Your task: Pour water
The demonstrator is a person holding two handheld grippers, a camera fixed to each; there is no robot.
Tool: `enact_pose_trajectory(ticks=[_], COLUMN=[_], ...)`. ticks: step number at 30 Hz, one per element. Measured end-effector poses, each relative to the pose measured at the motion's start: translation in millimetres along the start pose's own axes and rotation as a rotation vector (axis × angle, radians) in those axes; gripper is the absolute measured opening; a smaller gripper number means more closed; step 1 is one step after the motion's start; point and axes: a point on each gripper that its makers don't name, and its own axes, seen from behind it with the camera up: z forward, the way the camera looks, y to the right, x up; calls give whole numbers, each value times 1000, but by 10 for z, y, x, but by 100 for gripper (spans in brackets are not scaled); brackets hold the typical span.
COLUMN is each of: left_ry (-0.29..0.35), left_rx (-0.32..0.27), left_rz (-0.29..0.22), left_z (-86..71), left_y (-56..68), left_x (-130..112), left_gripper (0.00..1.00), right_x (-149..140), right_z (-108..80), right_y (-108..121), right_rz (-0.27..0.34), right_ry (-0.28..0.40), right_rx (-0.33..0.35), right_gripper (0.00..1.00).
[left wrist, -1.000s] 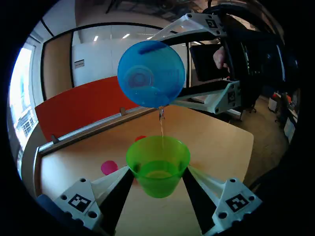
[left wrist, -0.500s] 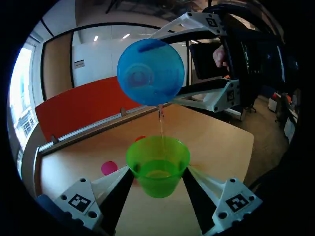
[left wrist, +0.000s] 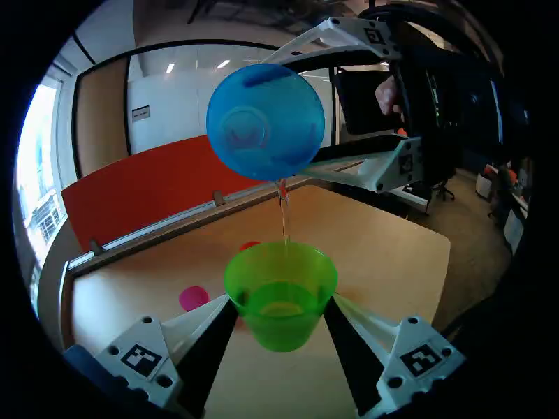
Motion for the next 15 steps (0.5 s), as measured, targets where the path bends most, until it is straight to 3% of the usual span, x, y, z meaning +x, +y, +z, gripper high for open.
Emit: enact_pose_trajectory(ticks=[15], left_ry=[5], left_rx=[2], left_rz=[0], left_z=[5], left_y=[-11], left_x=[24], left_gripper=[81], right_x=[-217], right_z=[148], right_y=[76], right_rz=[-29], right_ry=[-2], right_rx=[8], right_gripper=[86])
